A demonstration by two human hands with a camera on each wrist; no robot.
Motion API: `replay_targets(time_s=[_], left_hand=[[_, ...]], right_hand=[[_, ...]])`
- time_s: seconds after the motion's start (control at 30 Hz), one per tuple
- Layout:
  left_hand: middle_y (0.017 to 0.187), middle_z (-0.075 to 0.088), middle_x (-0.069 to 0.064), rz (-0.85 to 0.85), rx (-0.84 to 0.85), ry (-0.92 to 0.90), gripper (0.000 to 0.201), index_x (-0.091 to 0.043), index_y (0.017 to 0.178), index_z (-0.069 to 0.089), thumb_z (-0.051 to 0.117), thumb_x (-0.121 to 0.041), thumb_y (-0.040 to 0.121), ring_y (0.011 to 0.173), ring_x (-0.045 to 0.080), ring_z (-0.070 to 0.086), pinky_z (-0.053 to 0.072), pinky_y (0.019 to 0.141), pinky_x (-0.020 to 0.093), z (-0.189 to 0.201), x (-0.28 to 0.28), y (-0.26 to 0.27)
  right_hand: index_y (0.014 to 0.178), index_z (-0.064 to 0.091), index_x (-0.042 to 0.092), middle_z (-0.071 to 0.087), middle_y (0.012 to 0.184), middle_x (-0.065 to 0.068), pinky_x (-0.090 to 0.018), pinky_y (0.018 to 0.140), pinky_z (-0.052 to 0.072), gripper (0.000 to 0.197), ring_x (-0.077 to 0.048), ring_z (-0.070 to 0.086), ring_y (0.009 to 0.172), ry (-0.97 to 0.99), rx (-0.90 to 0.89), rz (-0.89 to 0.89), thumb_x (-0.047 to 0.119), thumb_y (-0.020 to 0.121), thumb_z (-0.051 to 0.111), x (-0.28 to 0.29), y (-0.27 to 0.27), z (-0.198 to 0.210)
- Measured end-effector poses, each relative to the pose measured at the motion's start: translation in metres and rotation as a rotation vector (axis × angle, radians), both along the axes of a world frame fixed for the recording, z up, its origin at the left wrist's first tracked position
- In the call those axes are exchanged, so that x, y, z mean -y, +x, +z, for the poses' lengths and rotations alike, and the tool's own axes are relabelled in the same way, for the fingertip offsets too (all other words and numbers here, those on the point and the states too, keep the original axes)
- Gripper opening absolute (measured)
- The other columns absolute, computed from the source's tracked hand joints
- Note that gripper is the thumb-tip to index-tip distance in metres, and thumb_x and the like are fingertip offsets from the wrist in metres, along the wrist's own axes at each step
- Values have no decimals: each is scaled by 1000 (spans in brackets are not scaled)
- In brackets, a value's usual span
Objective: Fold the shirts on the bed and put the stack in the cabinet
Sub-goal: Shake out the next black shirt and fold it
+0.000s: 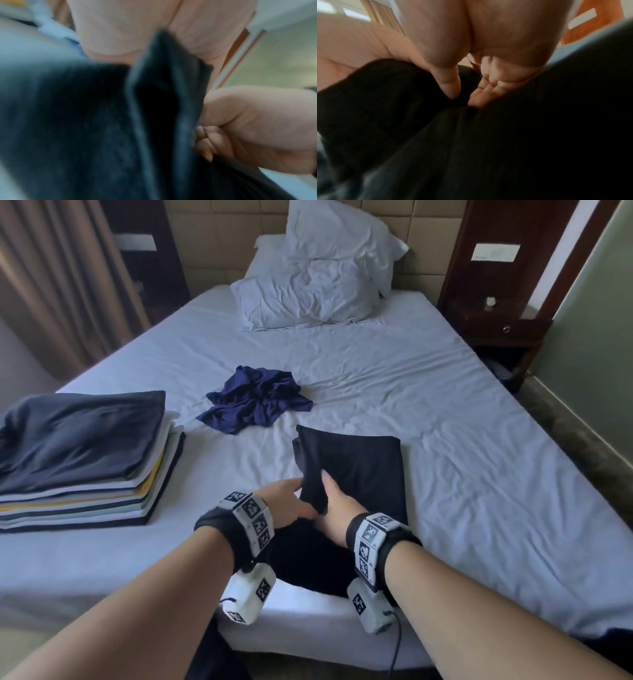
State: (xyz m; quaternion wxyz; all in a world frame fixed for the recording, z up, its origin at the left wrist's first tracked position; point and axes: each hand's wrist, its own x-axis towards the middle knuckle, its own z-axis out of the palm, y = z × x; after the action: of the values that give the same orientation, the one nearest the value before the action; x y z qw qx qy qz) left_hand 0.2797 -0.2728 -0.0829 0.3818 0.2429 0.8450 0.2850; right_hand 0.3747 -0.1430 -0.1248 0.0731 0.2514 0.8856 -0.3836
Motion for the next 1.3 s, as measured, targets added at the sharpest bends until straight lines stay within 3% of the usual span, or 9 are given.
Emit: replay_targets(time_s=[0.13,0.3,0.4,0.53,0.63,0.73,0.87,1.07,1.3], left_hand=[[118,67,-2,-353,-398,-171,64,-44,148,41,64,-23,91,97,18,62,53,92,33,63,-18,25],[126,64,-2,-655,-730,-332,51,-30,140,52,64,-20,91,106,21,61,50,93,36,143,-31,53],[124,67,-3,-753,-806,-394,51,-35,140,54,64,-25,91,108,20,63,49,96,37,178,-30,64],[129,66,-8,-797,-856,-433,55,-44,144,51,59,-22,95,118,19,61,46,105,42,214,-23,89],[131,65,-11,-750,-894,-337,51,-40,144,55,56,-16,98,122,15,57,41,110,38,238,-10,111],[123,68,-14,-689,-892,-263,44,-39,137,62,56,-17,99,115,11,61,44,107,35,252,2,125],[111,69,-17,-627,-927,-242,38,-40,132,65,60,-23,98,104,8,62,48,102,33,262,14,134],[107,68,-10,-504,-1044,-212,29,-30,124,68,67,-36,95,99,13,62,48,79,25,284,31,150],[98,69,-15,-344,-985,-15,17,-38,106,73,73,-37,89,90,8,65,56,91,37,300,39,160]], right_hand=[[153,-12,51,28,145,-9,-42,107,40,114,-33,45,128,295,-189,-1,45,80,75,-13,18,43],[151,32,49,1,168,-3,-45,122,11,83,-31,-7,154,652,-417,197,51,79,74,-30,50,118],[124,62,40,31,162,7,-45,120,10,45,-27,-1,156,743,-438,312,46,81,72,-34,72,151],[93,64,28,63,119,13,-43,119,14,20,-13,20,152,828,-279,260,45,84,59,-30,96,178],[88,62,25,60,96,13,-35,107,30,17,-14,49,126,814,-311,246,41,83,62,-26,117,197],[91,55,23,62,89,5,-34,94,41,21,-21,58,100,665,-288,224,37,82,67,-22,137,214],[96,50,27,68,83,6,-41,120,11,29,-16,61,95,643,-317,245,41,79,69,-12,156,228],[100,67,29,70,90,9,-35,83,55,35,-13,65,85,518,-303,293,48,73,81,3,178,254],[90,73,16,75,88,-2,-26,68,56,28,-15,71,79,296,-447,173,36,74,84,7,184,263]])
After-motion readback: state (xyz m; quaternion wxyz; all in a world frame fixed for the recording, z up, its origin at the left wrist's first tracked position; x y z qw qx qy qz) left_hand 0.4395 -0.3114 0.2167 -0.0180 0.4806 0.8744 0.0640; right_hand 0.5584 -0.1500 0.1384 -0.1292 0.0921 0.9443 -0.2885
